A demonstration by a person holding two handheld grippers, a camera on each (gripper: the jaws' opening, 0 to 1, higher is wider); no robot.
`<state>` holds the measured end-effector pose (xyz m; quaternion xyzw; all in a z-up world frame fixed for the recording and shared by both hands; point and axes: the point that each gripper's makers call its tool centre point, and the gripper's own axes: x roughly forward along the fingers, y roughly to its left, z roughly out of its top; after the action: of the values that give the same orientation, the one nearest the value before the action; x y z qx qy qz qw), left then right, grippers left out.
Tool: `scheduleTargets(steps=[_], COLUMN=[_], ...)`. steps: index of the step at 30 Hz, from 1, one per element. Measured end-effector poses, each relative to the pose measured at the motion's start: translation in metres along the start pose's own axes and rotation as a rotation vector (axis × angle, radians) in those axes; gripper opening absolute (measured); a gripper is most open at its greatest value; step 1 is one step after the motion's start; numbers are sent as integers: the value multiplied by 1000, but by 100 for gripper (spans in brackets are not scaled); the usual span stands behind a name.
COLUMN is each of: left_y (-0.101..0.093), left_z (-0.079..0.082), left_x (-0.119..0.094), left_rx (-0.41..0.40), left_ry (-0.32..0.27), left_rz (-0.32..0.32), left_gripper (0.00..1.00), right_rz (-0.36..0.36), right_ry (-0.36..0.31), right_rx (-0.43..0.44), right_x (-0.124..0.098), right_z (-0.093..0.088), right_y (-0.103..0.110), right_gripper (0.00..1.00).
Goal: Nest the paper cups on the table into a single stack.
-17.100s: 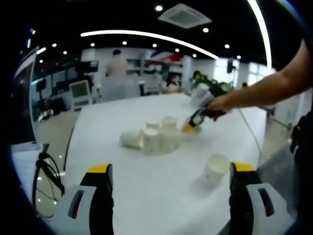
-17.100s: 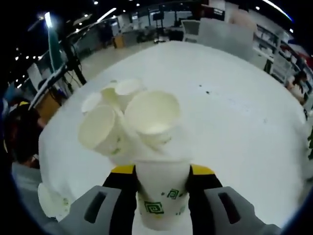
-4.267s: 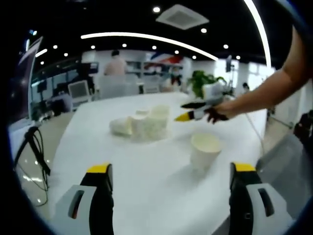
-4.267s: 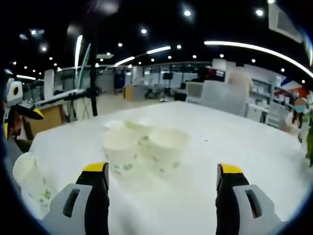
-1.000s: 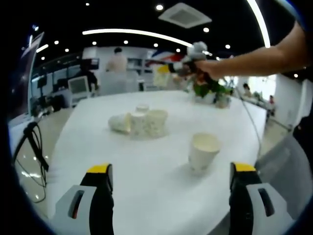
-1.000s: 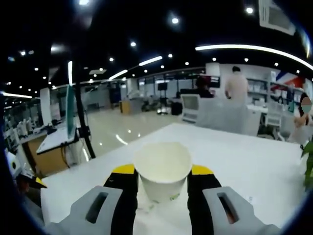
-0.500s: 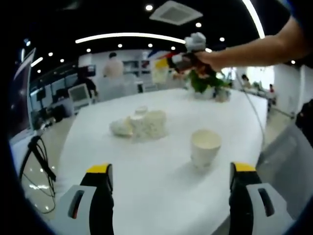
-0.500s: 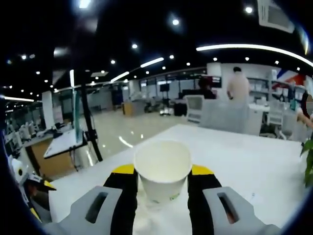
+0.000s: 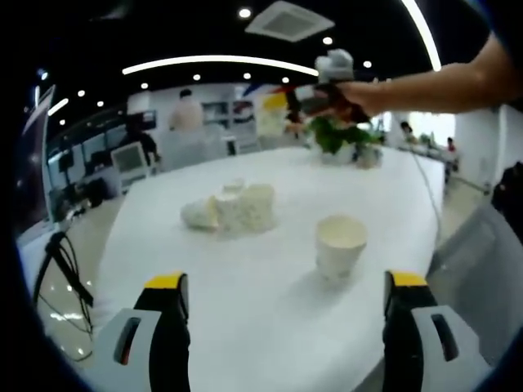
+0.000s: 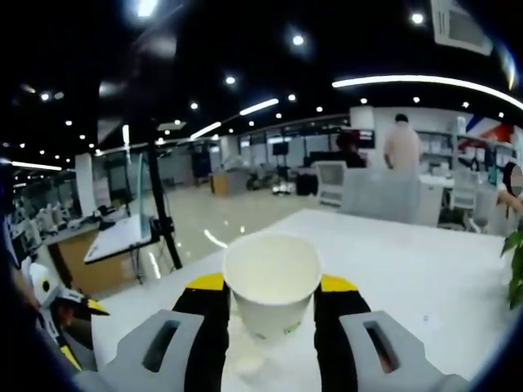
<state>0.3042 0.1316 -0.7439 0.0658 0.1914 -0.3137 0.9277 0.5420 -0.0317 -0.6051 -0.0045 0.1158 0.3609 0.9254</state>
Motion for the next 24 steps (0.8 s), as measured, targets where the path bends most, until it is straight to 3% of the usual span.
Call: scheduleTargets(steps=[24], left_y=[-4], left_z=[0], left_x=[2], left_rx=[21], left_ry=[5], left_rz=[-6], left_gripper=[99], right_rz=[55], right_ry=[-11], right_rx=[-21], right_x=[-38], right_z=[-23], right_y=[52], right_gripper=[37])
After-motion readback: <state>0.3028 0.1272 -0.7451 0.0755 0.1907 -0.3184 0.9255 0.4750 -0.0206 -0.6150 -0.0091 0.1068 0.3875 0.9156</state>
